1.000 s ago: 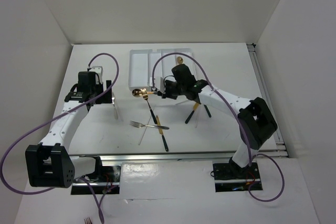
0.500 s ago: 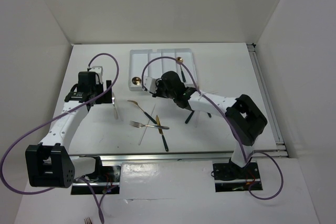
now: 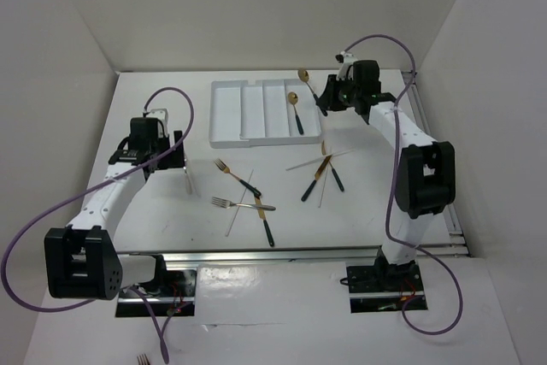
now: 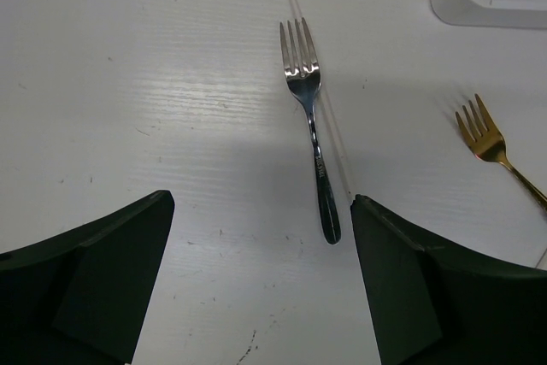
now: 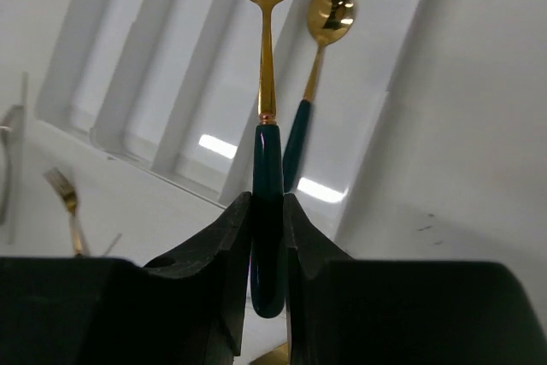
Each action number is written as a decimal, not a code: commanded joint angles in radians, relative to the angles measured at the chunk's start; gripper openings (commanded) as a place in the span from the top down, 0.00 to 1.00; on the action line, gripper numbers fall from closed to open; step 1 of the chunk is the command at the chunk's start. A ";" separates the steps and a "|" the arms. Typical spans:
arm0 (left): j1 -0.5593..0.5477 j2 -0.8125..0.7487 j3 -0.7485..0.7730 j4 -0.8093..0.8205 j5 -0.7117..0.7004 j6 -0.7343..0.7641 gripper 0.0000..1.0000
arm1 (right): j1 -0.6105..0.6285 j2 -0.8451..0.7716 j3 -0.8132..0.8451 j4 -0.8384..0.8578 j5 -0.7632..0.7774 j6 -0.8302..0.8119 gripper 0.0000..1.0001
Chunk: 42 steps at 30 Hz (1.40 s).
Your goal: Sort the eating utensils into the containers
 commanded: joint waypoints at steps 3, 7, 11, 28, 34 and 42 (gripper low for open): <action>-0.003 0.028 0.055 0.032 0.009 -0.016 0.01 | -0.039 0.130 0.115 -0.116 -0.314 0.308 1.00; -0.003 0.037 0.065 0.021 0.000 -0.016 0.01 | -0.039 0.179 0.115 -0.107 -0.314 0.416 1.00; -0.003 0.037 0.075 0.021 0.000 -0.016 0.01 | -0.039 0.222 0.104 -0.107 -0.307 0.500 1.00; -0.003 0.066 0.102 -0.008 0.012 -0.034 0.01 | -0.030 0.379 0.225 -0.028 -0.207 0.523 0.86; -0.003 0.066 0.093 -0.017 0.021 -0.025 0.00 | -0.019 0.370 0.229 0.028 -0.207 0.460 0.48; -0.044 0.020 0.102 -0.074 0.084 -0.014 0.02 | 0.015 0.160 0.120 0.069 -0.193 0.273 0.21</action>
